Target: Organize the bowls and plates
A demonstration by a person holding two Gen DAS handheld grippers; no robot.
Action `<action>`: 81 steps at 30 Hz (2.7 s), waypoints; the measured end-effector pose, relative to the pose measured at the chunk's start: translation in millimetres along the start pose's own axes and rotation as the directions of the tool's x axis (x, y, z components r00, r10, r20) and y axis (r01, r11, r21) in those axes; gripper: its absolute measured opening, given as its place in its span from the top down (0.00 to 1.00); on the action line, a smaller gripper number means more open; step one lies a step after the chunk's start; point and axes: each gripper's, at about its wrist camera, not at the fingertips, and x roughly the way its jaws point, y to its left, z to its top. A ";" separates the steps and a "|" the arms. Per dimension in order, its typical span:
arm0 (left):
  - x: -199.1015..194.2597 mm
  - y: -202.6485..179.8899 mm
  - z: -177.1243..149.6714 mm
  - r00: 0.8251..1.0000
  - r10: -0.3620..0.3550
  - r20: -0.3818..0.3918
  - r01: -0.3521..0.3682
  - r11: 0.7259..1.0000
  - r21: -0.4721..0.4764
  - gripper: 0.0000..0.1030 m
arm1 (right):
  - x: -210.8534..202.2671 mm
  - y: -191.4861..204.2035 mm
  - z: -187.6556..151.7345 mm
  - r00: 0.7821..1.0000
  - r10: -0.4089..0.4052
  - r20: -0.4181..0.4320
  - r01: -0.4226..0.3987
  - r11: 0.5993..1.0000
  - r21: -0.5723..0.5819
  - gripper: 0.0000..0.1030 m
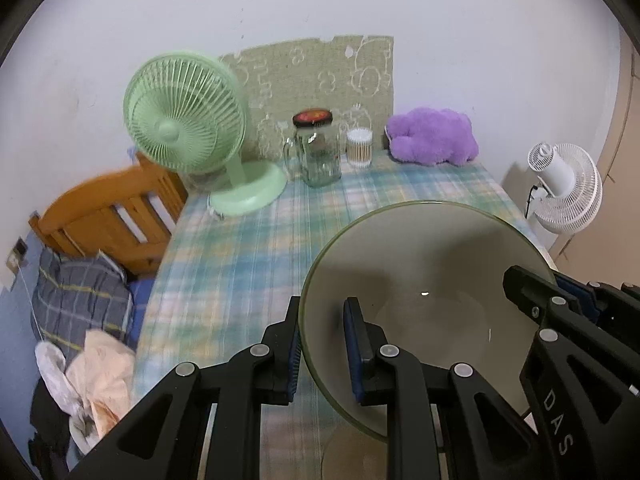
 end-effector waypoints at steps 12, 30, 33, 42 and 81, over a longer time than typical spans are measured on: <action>4.6 6.0 -50.1 0.997 -0.024 -0.076 0.022 1.000 -0.018 0.84 | -0.8 12.5 -53.2 0.997 -0.010 -0.074 0.010 1.000 0.000 0.87; 16.3 5.2 -84.1 0.985 -0.053 -0.165 0.052 0.999 -0.010 0.84 | 10.1 16.9 -88.1 0.985 -0.030 -0.170 0.030 1.000 -0.002 0.87; 20.8 3.4 -88.9 0.982 -0.056 -0.179 0.056 0.998 -0.003 0.84 | 15.1 15.7 -94.7 0.981 -0.035 -0.190 0.037 0.999 0.003 0.87; 30.1 -1.7 -96.8 0.977 -0.060 -0.205 0.064 0.998 0.013 0.84 | 26.7 10.7 -103.2 0.975 -0.043 -0.219 0.045 0.999 0.006 0.87; 26.1 -4.3 -104.9 0.970 -0.123 -0.211 0.118 0.992 -0.037 0.22 | 31.0 -10.2 -105.8 0.969 0.142 -0.202 -0.132 0.989 0.063 0.41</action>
